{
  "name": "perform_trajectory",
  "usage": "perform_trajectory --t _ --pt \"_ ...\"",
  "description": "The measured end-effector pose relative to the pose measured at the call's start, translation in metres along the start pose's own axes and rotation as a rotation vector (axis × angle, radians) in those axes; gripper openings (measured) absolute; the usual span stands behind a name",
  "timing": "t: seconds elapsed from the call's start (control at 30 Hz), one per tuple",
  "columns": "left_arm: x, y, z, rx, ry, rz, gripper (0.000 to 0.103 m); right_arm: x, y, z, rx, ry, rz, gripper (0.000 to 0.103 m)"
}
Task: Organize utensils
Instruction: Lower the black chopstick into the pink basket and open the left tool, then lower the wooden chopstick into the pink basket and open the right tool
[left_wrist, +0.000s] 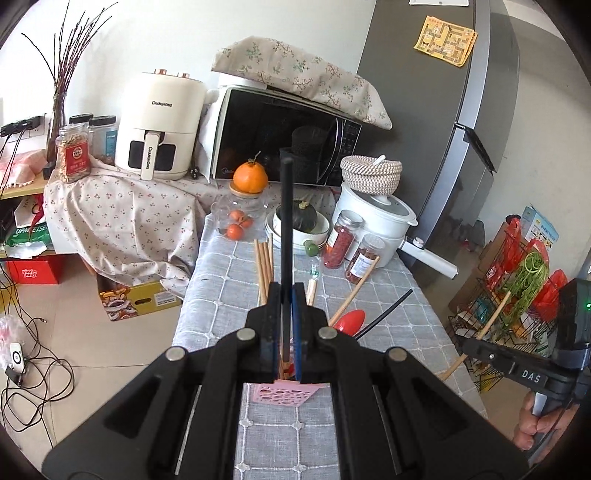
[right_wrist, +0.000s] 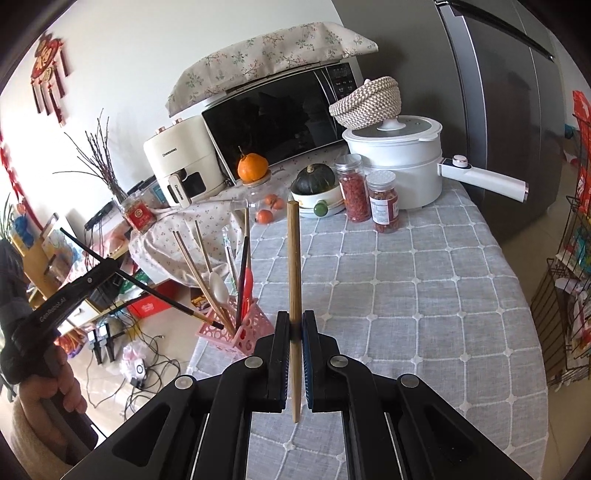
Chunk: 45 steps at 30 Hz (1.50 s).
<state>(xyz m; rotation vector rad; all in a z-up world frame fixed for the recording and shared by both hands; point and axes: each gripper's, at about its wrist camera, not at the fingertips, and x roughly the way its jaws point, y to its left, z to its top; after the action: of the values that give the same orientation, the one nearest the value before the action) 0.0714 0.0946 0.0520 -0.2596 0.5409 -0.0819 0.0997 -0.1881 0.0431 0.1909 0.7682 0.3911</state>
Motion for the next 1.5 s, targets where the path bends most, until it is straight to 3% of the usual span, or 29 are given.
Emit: perform_trajectory --t 0.3,0.53,0.77,0.83,0.9,1.0,1.17,1.3,1.5 --pt "0.03 0.007 -0.01 -0.019 0.087 0.037 0.006 0.004 0.002 -0.002 -0.007 0.01 0.0 0.006" --pt "0.048 0.008 -0.014 -0.02 0.085 0.039 0.007 0.006 0.008 -0.004 -0.013 -0.002 0.007 0.006" --pt "0.064 0.018 -0.019 -0.095 0.1 0.009 0.008 0.009 0.018 -0.003 -0.016 -0.025 0.023 0.006" --pt "0.064 0.019 -0.018 -0.107 0.102 0.01 0.013 0.008 0.024 -0.001 -0.014 -0.044 0.034 0.006" --pt "0.06 0.018 -0.017 -0.108 0.098 0.018 0.034 0.006 0.029 0.002 -0.015 -0.066 0.045 0.006" --pt "0.048 0.017 -0.015 -0.099 0.086 0.042 0.055 0.002 0.039 0.009 -0.013 -0.111 0.063 0.006" --pt "0.037 0.022 -0.019 -0.074 0.141 0.116 0.079 0.0 0.056 0.022 0.0 -0.196 0.101 0.006" --pt "0.036 0.034 -0.033 -0.055 0.243 0.182 0.081 0.007 0.072 0.028 -0.005 -0.264 0.121 0.006" --pt "0.04 0.05 -0.053 -0.045 0.346 0.2 0.081 0.034 0.091 0.028 -0.053 -0.297 0.09 0.006"
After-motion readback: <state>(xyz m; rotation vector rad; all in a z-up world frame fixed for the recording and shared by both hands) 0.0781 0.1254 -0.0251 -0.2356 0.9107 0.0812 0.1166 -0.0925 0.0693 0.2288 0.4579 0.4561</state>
